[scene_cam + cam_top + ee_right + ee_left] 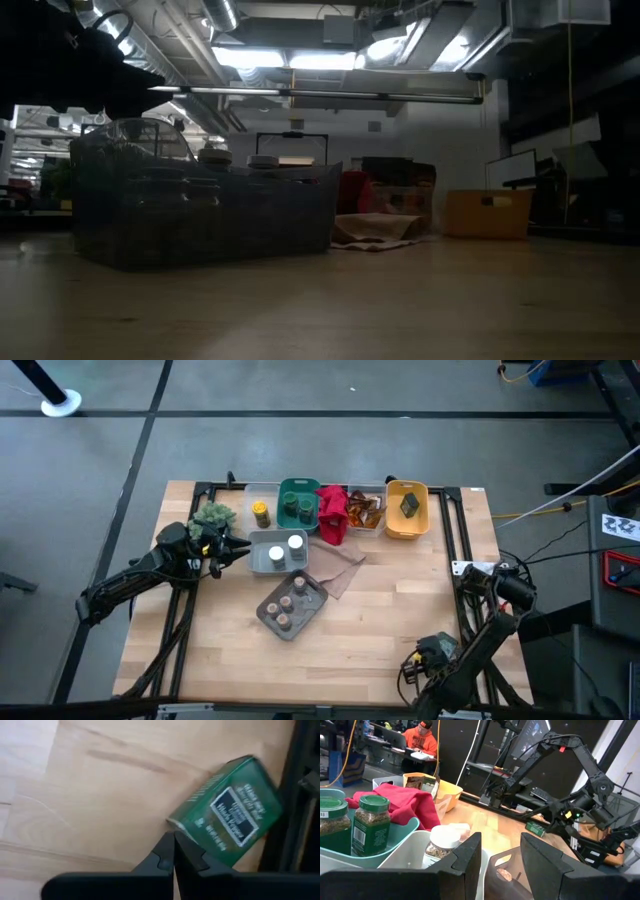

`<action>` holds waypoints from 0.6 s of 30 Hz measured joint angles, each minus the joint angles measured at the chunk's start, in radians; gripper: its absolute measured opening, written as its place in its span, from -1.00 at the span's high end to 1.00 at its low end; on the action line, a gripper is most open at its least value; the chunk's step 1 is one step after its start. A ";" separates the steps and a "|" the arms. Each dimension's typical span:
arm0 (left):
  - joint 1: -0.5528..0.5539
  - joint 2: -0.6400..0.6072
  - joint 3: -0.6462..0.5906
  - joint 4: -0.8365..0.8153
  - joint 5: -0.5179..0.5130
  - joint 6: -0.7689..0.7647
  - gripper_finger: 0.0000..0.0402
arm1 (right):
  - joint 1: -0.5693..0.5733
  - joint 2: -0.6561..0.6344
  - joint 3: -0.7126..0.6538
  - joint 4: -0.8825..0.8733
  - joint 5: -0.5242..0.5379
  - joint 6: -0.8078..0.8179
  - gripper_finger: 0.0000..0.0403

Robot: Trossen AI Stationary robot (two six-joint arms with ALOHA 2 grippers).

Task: Sort spices by type
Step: Put the black seasoning can into the yellow bin

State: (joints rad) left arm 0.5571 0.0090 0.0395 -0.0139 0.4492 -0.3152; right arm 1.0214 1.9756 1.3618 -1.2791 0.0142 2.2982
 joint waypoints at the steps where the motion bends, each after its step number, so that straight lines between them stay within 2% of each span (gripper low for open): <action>1: 0.000 0.000 0.000 0.000 0.000 0.000 0.37 | 0.000 -0.006 0.000 -0.010 0.000 0.000 0.98; 7: 0.000 0.000 0.000 0.000 0.000 -0.023 0.37 | 0.000 -0.008 0.000 -0.051 -0.051 -0.021 0.98; 18: 0.000 0.000 0.000 0.000 -0.019 -0.026 0.37 | 0.000 -0.008 0.000 -0.058 -0.057 -0.029 0.97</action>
State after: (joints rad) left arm 0.5570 0.0090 0.0395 -0.0137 0.4301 -0.3412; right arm 1.0214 1.9678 1.3621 -1.3368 -0.0423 2.2694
